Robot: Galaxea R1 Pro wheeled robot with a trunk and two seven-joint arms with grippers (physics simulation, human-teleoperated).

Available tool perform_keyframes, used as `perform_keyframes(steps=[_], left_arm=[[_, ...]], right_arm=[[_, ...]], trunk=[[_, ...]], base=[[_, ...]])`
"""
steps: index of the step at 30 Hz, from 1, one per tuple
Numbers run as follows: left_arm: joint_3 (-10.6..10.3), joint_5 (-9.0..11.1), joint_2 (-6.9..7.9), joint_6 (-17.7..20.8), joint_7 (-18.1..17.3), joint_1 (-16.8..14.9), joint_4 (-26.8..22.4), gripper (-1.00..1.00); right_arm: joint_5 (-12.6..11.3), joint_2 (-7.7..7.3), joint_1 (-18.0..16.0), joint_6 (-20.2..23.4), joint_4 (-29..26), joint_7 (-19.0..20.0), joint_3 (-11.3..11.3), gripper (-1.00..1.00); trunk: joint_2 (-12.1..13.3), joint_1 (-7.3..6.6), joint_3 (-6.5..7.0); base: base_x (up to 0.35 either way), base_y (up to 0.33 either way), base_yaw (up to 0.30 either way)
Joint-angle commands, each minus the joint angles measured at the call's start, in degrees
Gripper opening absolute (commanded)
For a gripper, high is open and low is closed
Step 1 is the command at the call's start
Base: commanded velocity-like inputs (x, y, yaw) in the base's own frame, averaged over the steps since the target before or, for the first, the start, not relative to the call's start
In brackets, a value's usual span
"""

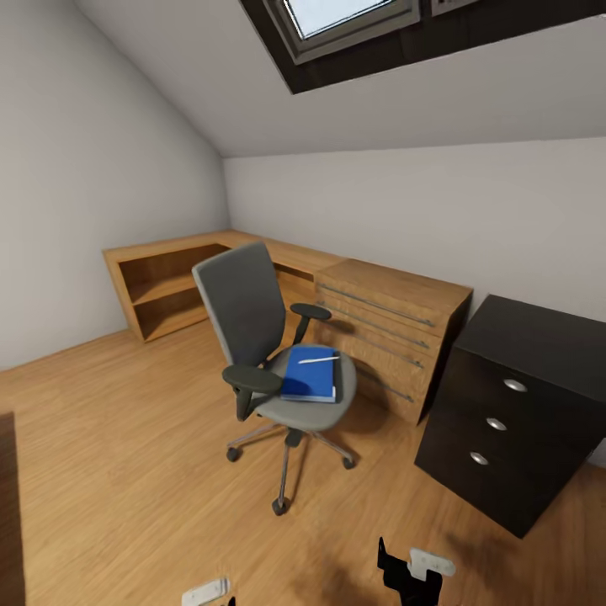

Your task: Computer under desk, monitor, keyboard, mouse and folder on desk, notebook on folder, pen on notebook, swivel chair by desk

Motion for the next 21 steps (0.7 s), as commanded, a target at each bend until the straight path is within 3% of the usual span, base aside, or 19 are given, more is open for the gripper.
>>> perform_keyframes(steps=[1, 12, 21], left_arm=[[-0.26, 0.53, 0.07, -0.32, 0.37, -0.01, 0.17, 1.00], [-0.15, 0.68, 0.37, -0.93, 0.36, -0.01, 0.69, 1.00], [-0.11, 0.69, 0.39, -1.09, 0.34, -0.01, 0.70, 1.00]], right_arm=[[0.09, 0.02, -0.04, -0.14, 0.17, -0.20, -0.03, 1.00], [0.17, 0.52, -0.04, -0.15, 1.57, -0.12, 0.03, 1.00], [0.18, 0.52, -0.04, -0.15, 1.59, -0.14, 0.03, 1.00]], trunk=[[0.39, -0.23, 0.13], [0.79, -0.45, 0.31], [0.79, -0.45, 0.31]], base=[[0.000, 0.000, -0.215], [0.000, 0.003, -0.258], [-0.099, 0.198, -0.265]])
